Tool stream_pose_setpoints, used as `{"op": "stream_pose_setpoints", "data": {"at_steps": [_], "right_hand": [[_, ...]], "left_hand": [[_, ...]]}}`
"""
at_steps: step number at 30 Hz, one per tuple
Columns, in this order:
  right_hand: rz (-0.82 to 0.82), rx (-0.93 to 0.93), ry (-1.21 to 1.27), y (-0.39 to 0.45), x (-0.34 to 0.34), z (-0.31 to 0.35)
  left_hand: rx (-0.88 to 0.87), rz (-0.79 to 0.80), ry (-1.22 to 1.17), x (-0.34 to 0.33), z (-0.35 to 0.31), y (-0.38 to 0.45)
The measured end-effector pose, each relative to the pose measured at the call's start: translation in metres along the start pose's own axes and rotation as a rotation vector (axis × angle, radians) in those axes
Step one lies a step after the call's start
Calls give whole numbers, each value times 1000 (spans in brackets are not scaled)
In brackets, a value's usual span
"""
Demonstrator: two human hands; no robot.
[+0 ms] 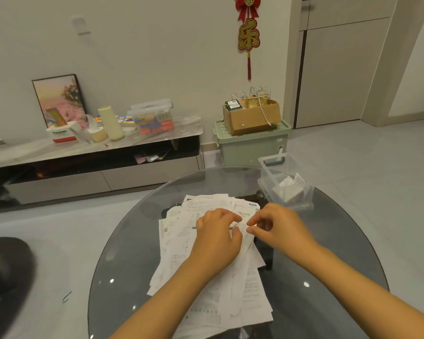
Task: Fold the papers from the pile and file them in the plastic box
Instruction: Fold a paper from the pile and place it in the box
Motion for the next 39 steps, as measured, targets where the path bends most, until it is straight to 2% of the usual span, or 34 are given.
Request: {"op": "stream_pose_setpoints", "data": {"at_steps": [6,12,14,18,20,22,26,29,32,35,39], "right_hand": [[148,38,91,-6,-44,11],[190,69,97,-1,-54,14],[207,78,85,0,-58,12],[285,99,32,1,-66,12],[326,131,-12,0,-71,13],[356,163,-44,-4,-73,16],[412,217,-72,-11,-76,22],[463,227,-98,-16,-82,22],[444,254,-119,-18,-85,24],[429,280,-123,-19,-84,24],[366,286,-63,-17,-74,24]], "left_hand": [[-16,18,103,-14,37,-26],[-36,84,232,-6,52,-28],[-38,168,231,-10,55,-28],[-22,471,277,-26,59,-33],[-18,558,288,-31,65,-34],[-10,565,290,-34,71,-31],[14,438,331,-36,81,-17],[18,376,213,-33,83,-14],[-20,341,92,-24,77,-19],[-58,368,49,-15,69,-29],[-41,540,12,-14,68,-44]]}}
Point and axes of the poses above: each hand's wrist, its own y-axis towards the middle knuckle, its own x-axis out of the back of the hand, z = x × y, the point moved 6 cm from there along y, towards the middle knuckle, and after that the axes turned 11 degrees about z, right-handed, at the moved point
